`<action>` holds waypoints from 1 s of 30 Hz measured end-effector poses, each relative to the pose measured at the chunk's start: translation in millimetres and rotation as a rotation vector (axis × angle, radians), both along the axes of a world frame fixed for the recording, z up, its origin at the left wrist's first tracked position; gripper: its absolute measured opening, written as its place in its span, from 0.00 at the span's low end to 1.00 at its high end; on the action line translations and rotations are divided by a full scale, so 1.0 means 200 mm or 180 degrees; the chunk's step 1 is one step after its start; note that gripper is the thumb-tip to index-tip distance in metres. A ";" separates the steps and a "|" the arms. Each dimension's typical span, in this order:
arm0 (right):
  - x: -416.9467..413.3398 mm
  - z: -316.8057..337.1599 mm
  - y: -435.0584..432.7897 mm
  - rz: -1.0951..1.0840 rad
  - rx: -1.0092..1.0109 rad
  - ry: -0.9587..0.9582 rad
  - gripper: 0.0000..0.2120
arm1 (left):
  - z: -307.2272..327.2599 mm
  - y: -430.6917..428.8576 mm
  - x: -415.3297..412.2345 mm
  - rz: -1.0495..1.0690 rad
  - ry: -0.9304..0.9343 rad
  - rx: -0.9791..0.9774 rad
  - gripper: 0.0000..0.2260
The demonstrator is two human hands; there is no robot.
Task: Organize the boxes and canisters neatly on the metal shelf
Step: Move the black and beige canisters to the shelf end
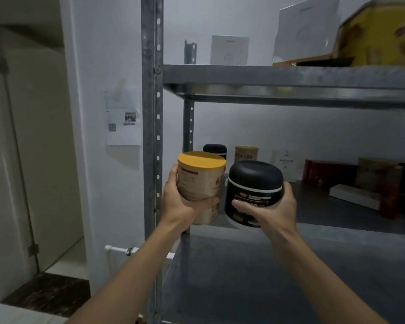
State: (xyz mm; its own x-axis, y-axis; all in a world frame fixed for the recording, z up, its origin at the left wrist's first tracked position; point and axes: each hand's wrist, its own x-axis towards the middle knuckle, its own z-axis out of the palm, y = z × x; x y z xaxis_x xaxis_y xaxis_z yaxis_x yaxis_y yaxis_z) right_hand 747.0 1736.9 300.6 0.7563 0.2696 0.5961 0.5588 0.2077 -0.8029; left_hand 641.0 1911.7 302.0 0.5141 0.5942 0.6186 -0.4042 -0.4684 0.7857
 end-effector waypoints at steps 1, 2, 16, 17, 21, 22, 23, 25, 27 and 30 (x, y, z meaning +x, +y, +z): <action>0.03 0.00 0.02 0.0002 -0.0023 0.0045 0.51 | 0.00 0.02 0.03 0.0017 0.0022 0.0002 0.49; 0.05 0.00 0.03 0.0000 -0.0048 0.0077 0.50 | 0.00 0.04 0.06 0.0047 0.0043 0.0009 0.48; 0.36 -0.03 0.40 -0.0006 -0.0495 0.0104 0.52 | -0.08 0.36 0.40 0.0371 0.0224 -0.0169 0.45; 0.39 -0.03 0.43 0.0020 -0.0596 0.0064 0.53 | -0.08 0.38 0.42 0.0384 0.0264 -0.0199 0.48; 0.48 0.00 0.52 -0.0029 -0.1002 -0.0135 0.55 | -0.08 0.49 0.52 0.0285 0.0429 -0.0271 0.52; 0.50 0.00 0.53 -0.0041 -0.1101 -0.0186 0.57 | -0.08 0.52 0.55 0.0238 0.0453 -0.0286 0.52; 0.52 0.00 0.55 -0.0068 -0.1201 -0.0206 0.58 | -0.08 0.53 0.57 0.0198 0.0462 -0.0306 0.52; 0.57 0.00 0.56 -0.0119 -0.1334 -0.0244 0.56 | -0.07 0.56 0.61 0.0128 0.0466 -0.0314 0.53; 0.61 0.01 0.57 -0.0204 -0.1433 -0.0208 0.52 | -0.08 0.57 0.66 0.0043 0.0481 -0.0272 0.52; 0.68 0.00 0.57 -0.0477 -0.1578 -0.0132 0.50 | -0.09 0.60 0.73 -0.0064 0.0543 -0.0198 0.48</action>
